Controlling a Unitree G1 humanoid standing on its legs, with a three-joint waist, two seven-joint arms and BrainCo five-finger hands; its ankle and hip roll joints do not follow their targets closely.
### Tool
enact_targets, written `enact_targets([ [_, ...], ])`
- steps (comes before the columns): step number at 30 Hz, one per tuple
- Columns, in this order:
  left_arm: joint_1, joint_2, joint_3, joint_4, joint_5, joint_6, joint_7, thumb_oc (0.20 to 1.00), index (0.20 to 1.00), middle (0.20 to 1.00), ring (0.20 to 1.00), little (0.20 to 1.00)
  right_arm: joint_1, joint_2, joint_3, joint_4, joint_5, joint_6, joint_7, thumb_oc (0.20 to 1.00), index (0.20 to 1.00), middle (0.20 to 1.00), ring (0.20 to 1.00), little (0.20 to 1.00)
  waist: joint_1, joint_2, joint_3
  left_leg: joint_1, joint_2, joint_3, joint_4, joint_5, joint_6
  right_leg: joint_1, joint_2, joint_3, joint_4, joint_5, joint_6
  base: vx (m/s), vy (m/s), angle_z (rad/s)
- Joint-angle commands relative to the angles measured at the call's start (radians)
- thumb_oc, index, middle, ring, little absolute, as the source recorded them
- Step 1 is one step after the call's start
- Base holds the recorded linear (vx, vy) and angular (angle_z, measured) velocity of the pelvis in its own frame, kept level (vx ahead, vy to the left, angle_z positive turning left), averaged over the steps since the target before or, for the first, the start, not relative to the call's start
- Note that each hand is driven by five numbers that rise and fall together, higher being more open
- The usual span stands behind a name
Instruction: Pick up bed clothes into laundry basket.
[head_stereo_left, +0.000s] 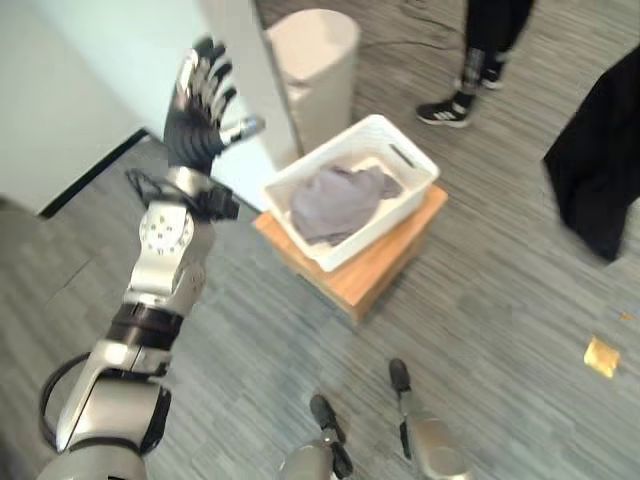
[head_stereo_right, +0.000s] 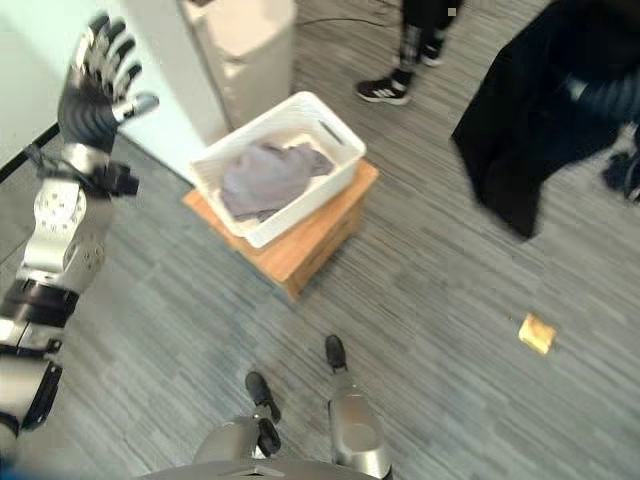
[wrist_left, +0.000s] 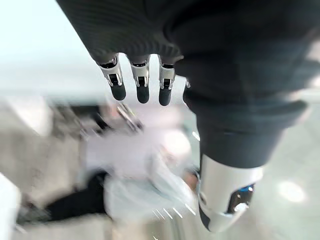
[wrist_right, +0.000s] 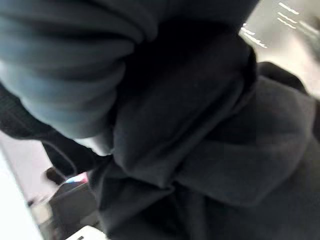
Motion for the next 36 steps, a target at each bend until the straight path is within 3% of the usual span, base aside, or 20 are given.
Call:
enact_targets([
  [1,0.009,0.036,0.073,0.017,-0.033,0.001,-0.004,1.000,1.000,1.000,1.000,1.000,-0.128,0.021,0.025,-0.009,-0.083,-0.027,-0.066,0.200,0.200,0.200,0.200,0.200,0.024,-0.076,0.024,0.024,0.021,-0.032,0.006,0.003,-0.058,0.085,-0.098,-0.023,0.040,-0.109,0.074,-0.03,-0.025,0.32],
  [5,0.288,-0.032,0.172,-0.057,-0.089,0.037,-0.068,1.000,1.000,1.000,1.000,1.000,-0.555,-0.038,0.405,0.093,-0.228,0.016,-0.072,0.200,0.200,0.200,0.200,0.200,0.089,-0.107,0.014,0.017,0.020,-0.061,0.006,0.008,-0.054,0.105,-0.093,-0.048,0.039,-0.116,0.065,-0.04,-0.031,0.27],
  [6,0.295,-0.036,0.179,-0.060,-0.090,0.038,-0.069,1.000,1.000,1.000,1.000,1.000,-0.592,-0.033,0.443,0.099,-0.228,0.016,-0.072,0.200,0.200,0.200,0.200,0.200,0.084,-0.103,0.012,0.017,0.020,-0.061,0.006,0.008,-0.054,0.105,-0.093,-0.048,0.039,-0.117,0.065,-0.04,-0.021,0.21],
  [8,0.390,-0.083,0.217,-0.051,-0.125,0.054,-0.089,1.000,1.000,1.000,1.000,1.000,-0.808,-0.009,0.654,0.182,-0.291,0.039,-0.075,0.200,0.200,0.200,0.200,0.200,0.097,-0.106,0.012,0.013,0.020,-0.073,0.006,0.010,-0.052,0.110,-0.092,-0.059,0.037,-0.119,0.061,-0.05,-0.023,0.22],
  [9,0.428,-0.113,0.200,-0.060,-0.153,0.062,-0.100,1.000,1.000,1.000,1.000,1.000,-0.904,0.025,0.724,0.242,-0.325,0.061,-0.096,0.200,0.200,0.200,0.200,0.200,0.116,-0.116,0.021,0.001,0.021,-0.087,0.006,0.014,-0.051,0.107,-0.092,-0.067,0.039,-0.120,0.058,-0.10,-0.028,0.22],
  [14,0.471,-0.149,0.175,-0.057,-0.151,0.080,-0.121,1.000,1.000,1.000,1.000,1.000,-1.178,0.122,0.946,0.377,-0.352,0.084,-0.101,0.200,0.200,0.200,0.200,0.200,0.128,-0.100,0.045,-0.023,0.020,-0.106,0.006,0.025,-0.048,0.095,-0.092,-0.082,0.045,-0.118,0.054,-0.07,-0.012,0.20],
  [15,0.486,-0.157,0.154,-0.073,-0.157,0.090,-0.131,1.000,1.000,1.000,1.000,1.000,-1.252,0.185,1.007,0.458,-0.384,0.102,-0.100,0.200,0.200,0.200,0.200,0.200,0.140,-0.101,0.064,-0.041,0.023,-0.114,0.006,0.032,-0.049,0.085,-0.091,-0.091,0.045,-0.113,0.053,-0.09,-0.018,0.16],
  [17,0.497,-0.176,0.147,-0.079,-0.174,0.105,-0.145,1.000,1.000,1.000,1.000,1.000,-1.329,0.283,1.156,0.584,-0.615,0.142,-0.067,0.200,0.200,0.200,0.200,0.200,0.162,-0.095,0.087,-0.072,0.028,-0.126,0.006,0.048,-0.057,0.066,-0.086,-0.099,0.047,-0.106,0.048,-0.10,0.008,0.07],
  [23,0.471,-0.203,0.154,-0.054,-0.137,0.090,-0.121,1.000,1.000,1.000,1.000,1.000,-1.247,0.347,1.110,0.544,-0.771,0.161,-0.062,0.200,0.200,0.200,0.200,0.200,0.184,-0.074,0.120,-0.119,0.031,-0.154,0.006,0.060,-0.063,0.035,-0.086,-0.119,0.050,-0.107,0.044,-0.03,0.006,0.08],
  [28,0.489,-0.226,0.167,-0.054,-0.129,0.082,-0.108,1.000,1.000,1.000,1.000,1.000,-1.242,0.348,1.135,0.576,-0.830,0.168,-0.059,0.200,0.200,0.200,0.200,0.200,0.186,-0.056,0.143,-0.144,0.029,-0.156,0.006,0.063,-0.066,0.011,-0.090,-0.119,0.049,-0.103,0.043,0.01,0.013,0.03],
  [36,0.517,-0.227,0.189,-0.074,-0.121,0.067,-0.097,1.000,1.000,1.000,1.000,1.000,-1.225,0.391,1.182,0.817,-0.891,0.173,-0.053,0.200,0.200,0.200,0.200,0.200,0.204,-0.016,0.161,-0.166,0.026,-0.159,0.006,0.070,-0.073,-0.015,-0.091,-0.114,0.053,-0.107,0.041,0.02,-0.003,-0.01],
])
